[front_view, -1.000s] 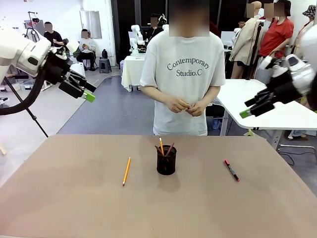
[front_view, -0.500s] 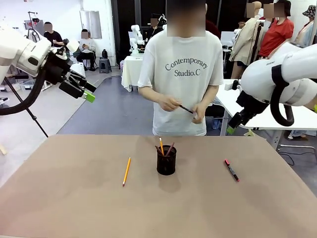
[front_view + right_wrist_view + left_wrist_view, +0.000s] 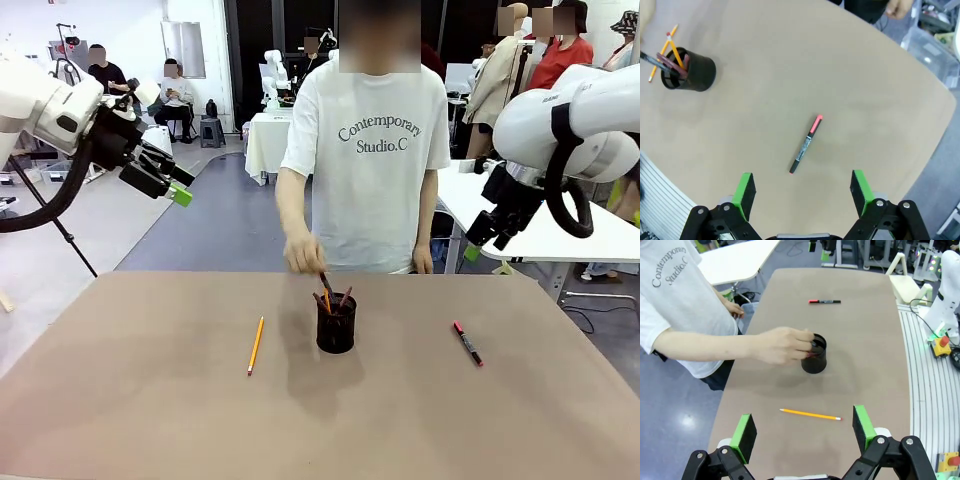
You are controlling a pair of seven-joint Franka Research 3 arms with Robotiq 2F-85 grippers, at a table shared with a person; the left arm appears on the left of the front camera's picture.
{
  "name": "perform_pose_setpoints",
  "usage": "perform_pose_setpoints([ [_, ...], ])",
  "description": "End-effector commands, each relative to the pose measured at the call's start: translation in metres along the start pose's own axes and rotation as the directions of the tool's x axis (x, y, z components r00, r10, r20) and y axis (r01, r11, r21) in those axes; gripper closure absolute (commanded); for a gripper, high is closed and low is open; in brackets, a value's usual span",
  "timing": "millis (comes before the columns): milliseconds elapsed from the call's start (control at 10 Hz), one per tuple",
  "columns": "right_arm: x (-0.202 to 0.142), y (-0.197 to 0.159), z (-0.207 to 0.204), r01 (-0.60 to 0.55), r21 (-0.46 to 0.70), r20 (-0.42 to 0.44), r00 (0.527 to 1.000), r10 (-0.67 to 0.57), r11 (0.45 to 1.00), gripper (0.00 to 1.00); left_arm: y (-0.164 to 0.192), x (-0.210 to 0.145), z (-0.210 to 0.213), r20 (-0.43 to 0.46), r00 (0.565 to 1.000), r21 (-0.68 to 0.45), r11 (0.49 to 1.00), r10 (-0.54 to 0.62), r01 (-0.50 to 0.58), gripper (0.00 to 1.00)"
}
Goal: Place the pens into the pen holder.
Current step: Pick up a writing instrument from the table and place it into the Pen holder.
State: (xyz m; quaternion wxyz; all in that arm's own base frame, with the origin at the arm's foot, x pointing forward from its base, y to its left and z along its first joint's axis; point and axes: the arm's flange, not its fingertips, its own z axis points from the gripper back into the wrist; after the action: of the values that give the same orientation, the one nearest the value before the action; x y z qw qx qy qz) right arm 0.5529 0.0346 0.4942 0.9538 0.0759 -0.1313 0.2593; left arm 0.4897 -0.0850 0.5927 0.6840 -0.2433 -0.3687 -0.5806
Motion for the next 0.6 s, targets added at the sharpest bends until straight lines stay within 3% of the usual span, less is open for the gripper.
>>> perform_pose_setpoints([
  [0,0.0,0.003,-0.003,-0.002,0.0,-0.008,1.0,0.002,1.0,0.0,-0.001,0.0,0.001,-0.005,1.0,0.003,1.0,-0.003,0.003,0.0],
  [400,0.0,0.002,-0.002,-0.004,0.001,-0.006,1.0,0.004,1.0,0.0,-0.001,0.0,0.001,-0.005,1.0,0.003,1.0,-0.003,0.003,0.0],
  [500,0.008,0.005,-0.014,0.119,-0.077,-0.084,0.989,-0.125,0.99,0.0,-0.001,0.0,0.001,-0.005,1.0,0.003,1.0,-0.003,0.003,0.0],
])
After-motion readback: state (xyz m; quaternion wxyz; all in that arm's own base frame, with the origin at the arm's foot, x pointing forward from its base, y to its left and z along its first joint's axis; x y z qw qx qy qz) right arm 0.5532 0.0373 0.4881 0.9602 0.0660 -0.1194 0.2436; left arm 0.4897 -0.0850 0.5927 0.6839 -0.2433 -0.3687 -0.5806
